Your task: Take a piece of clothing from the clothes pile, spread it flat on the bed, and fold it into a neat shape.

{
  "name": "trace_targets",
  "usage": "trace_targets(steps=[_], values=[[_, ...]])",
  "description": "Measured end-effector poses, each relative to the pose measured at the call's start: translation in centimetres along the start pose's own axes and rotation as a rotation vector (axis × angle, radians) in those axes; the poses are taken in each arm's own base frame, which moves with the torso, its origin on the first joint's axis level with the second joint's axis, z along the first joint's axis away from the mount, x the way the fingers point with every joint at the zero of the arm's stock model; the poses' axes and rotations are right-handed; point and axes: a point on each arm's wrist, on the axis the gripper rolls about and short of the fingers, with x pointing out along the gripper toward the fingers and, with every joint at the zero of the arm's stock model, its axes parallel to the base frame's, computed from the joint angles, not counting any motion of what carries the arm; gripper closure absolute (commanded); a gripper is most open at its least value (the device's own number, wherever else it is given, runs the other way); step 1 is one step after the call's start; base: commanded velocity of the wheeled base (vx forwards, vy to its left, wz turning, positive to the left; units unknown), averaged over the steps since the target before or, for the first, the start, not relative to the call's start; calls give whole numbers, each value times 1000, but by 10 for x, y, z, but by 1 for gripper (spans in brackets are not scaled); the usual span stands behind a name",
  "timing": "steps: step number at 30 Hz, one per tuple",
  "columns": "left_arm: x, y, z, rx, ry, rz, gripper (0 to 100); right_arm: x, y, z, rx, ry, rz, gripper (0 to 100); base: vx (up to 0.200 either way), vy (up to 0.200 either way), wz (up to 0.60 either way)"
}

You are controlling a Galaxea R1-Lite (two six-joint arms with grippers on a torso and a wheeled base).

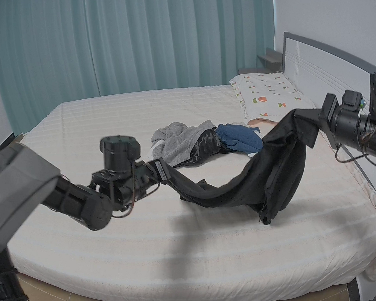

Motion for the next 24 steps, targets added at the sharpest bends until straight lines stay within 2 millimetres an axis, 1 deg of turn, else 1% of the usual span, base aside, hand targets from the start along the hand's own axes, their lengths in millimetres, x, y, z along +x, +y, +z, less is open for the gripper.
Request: trace_targets(steps=[4, 6, 9, 12, 17, 21, 24], values=[[-36, -9, 38, -74, -77, -10, 100, 8, 15, 19, -12, -65, 52, 100, 0, 0, 0], [-50, -10, 48, -94, -111, -15, 100, 10, 19, 24, -11, -78, 64, 100, 0, 0, 0], [-63, -10, 52, -118, -131, -17, 100, 16, 16, 22, 2, -71, 63, 100, 0, 0, 0], [-69, -6, 50, -136, -142, -17, 100, 23, 3, 9, 25, -46, 44, 100, 0, 0, 0], [-74, 1, 32, -172, -123, -6, 100, 33, -18, -14, 45, -61, 80, 100, 0, 0, 0], [-75, 2, 7, -232, -66, -6, 100, 42, -40, -46, 69, -4, 59, 100, 0, 0, 0], [-74, 2, -6, -247, -34, -4, 100, 49, -55, -68, 82, 62, 11, 100, 0, 0, 0]])
